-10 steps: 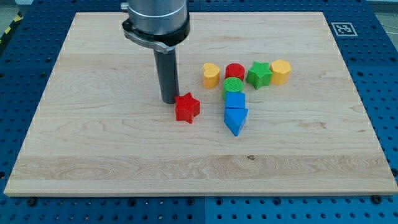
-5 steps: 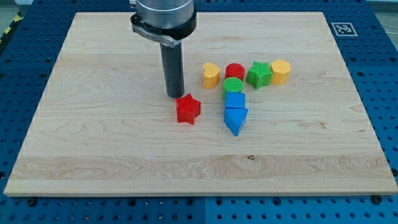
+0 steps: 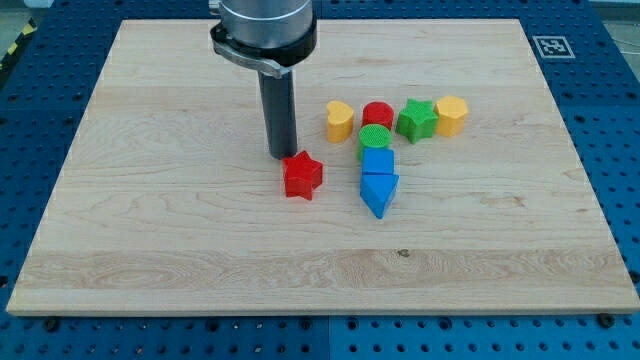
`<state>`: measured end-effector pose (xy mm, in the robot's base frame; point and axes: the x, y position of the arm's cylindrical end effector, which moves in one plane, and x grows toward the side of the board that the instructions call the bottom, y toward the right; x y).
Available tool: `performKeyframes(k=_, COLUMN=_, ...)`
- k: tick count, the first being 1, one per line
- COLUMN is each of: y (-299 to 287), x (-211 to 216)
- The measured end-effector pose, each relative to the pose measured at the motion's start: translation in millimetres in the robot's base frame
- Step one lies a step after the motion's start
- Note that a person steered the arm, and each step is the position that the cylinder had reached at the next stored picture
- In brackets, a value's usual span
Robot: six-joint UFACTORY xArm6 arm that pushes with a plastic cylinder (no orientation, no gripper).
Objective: Move the red star to the bottom left of the blue triangle
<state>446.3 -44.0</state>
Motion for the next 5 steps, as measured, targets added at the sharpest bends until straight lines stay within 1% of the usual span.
performKeyframes(k=2, y=5, x=8)
performKeyframes(k=3, y=8, x=26)
performKeyframes(k=5, y=13, x=37)
